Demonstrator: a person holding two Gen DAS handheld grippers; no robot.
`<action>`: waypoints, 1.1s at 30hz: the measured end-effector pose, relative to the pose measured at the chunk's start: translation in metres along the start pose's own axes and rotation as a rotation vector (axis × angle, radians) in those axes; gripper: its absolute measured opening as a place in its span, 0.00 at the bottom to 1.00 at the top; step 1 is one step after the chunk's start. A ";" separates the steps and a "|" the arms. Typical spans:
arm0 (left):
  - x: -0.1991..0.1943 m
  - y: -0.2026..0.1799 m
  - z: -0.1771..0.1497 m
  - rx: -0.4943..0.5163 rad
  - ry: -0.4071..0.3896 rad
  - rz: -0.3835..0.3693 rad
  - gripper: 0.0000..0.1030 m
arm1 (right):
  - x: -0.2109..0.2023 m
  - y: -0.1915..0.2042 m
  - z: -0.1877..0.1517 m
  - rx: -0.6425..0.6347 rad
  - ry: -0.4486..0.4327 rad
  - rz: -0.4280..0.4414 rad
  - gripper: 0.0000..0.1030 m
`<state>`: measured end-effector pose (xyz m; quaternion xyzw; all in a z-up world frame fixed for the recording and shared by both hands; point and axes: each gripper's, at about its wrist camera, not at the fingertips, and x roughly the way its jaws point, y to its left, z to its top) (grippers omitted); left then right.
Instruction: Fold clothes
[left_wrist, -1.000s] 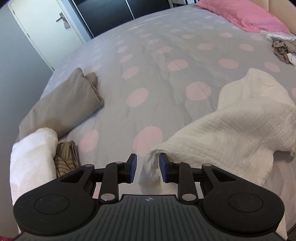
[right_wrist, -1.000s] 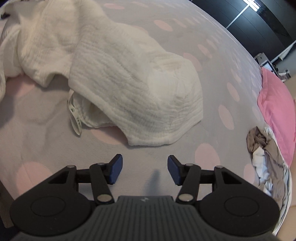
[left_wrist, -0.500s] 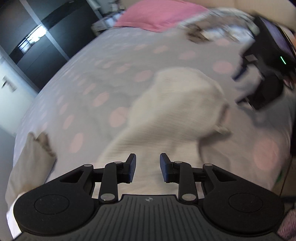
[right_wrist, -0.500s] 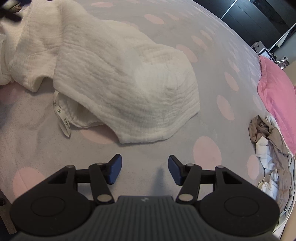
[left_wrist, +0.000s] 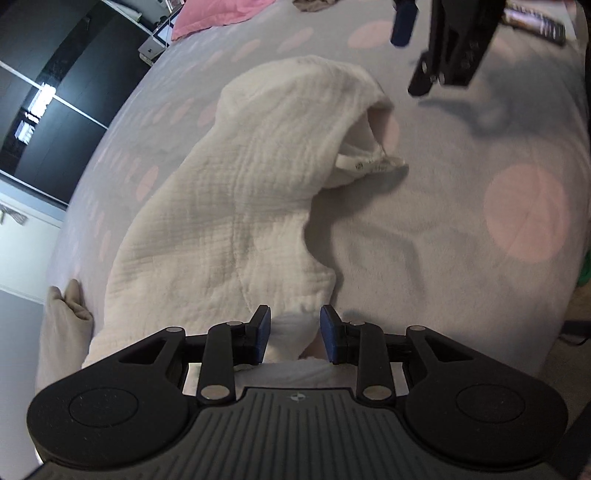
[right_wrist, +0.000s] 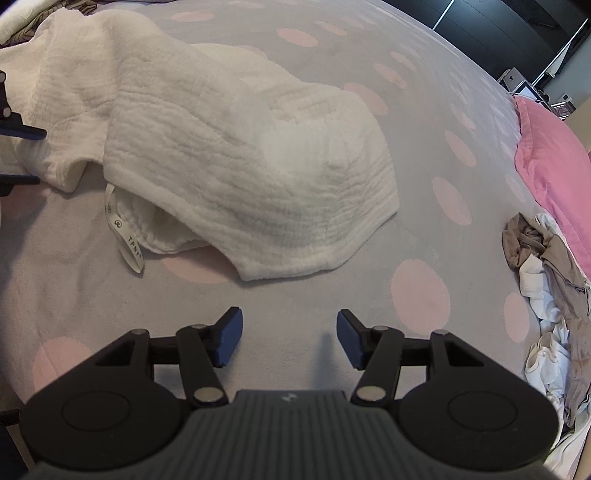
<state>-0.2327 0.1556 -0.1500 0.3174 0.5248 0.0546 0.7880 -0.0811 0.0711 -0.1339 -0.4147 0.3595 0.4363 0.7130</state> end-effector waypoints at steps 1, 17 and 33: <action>0.004 -0.004 -0.002 0.022 0.011 0.017 0.27 | 0.000 0.000 -0.001 -0.002 0.001 -0.002 0.58; 0.029 -0.028 -0.033 0.230 -0.022 0.060 0.28 | 0.009 0.002 -0.006 0.012 0.018 -0.003 0.59; -0.012 0.078 -0.016 -0.227 -0.032 -0.026 0.09 | -0.003 0.030 -0.017 -0.182 -0.083 -0.070 0.59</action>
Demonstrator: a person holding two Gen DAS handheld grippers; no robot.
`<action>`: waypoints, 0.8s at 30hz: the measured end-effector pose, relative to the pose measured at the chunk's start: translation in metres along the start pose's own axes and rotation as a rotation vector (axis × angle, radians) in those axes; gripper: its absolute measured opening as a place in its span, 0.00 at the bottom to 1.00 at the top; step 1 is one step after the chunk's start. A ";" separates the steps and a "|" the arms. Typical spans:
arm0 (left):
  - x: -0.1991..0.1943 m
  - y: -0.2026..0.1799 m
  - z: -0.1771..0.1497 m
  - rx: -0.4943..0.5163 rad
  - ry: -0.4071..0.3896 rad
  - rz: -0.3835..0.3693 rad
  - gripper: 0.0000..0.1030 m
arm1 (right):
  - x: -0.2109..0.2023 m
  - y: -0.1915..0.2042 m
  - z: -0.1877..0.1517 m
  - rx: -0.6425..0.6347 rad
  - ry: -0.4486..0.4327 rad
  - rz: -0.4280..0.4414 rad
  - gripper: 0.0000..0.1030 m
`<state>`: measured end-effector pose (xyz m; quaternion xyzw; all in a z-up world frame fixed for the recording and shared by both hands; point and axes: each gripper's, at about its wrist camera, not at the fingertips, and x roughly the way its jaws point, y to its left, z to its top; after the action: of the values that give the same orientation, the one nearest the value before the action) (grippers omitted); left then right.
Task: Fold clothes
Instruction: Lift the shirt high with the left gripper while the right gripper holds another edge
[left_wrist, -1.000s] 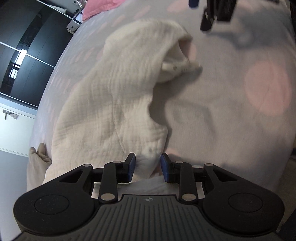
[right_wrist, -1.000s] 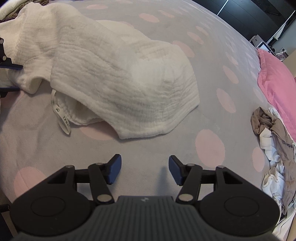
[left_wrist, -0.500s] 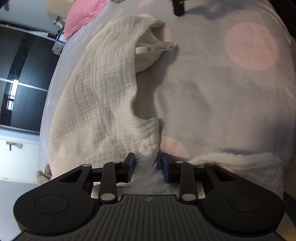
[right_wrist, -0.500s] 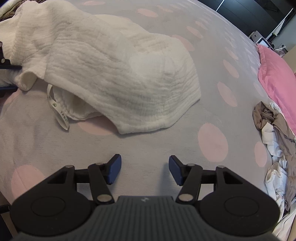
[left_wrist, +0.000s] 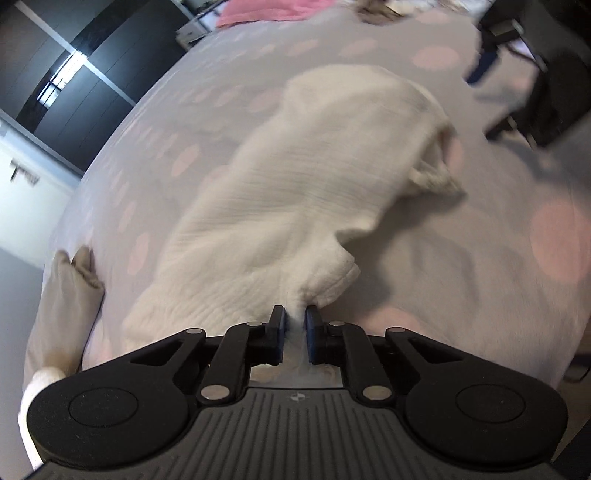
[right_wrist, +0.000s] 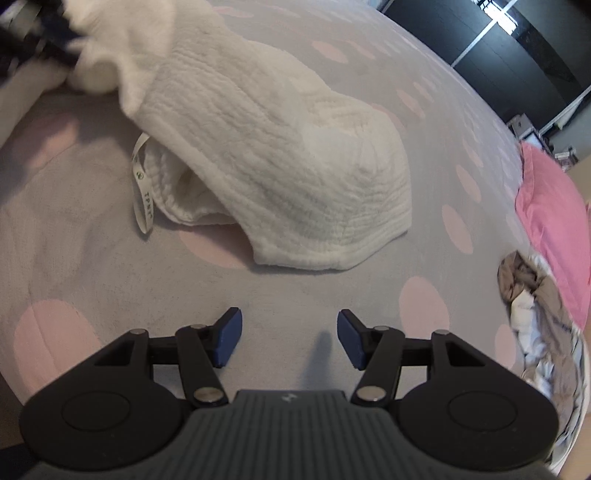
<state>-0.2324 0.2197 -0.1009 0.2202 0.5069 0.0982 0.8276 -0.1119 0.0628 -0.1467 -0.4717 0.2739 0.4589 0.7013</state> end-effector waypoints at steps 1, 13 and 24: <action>-0.002 0.010 0.000 -0.021 0.002 0.003 0.09 | -0.001 0.003 0.000 -0.027 -0.014 -0.013 0.59; 0.026 0.054 -0.012 -0.103 0.043 0.049 0.09 | 0.007 0.035 -0.003 -0.354 -0.126 -0.175 0.59; 0.029 0.051 -0.019 -0.105 0.039 0.054 0.09 | 0.032 0.088 -0.021 -0.687 -0.277 -0.351 0.28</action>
<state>-0.2327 0.2807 -0.1080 0.1882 0.5110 0.1515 0.8249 -0.1762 0.0680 -0.2171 -0.6519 -0.0769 0.4560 0.6009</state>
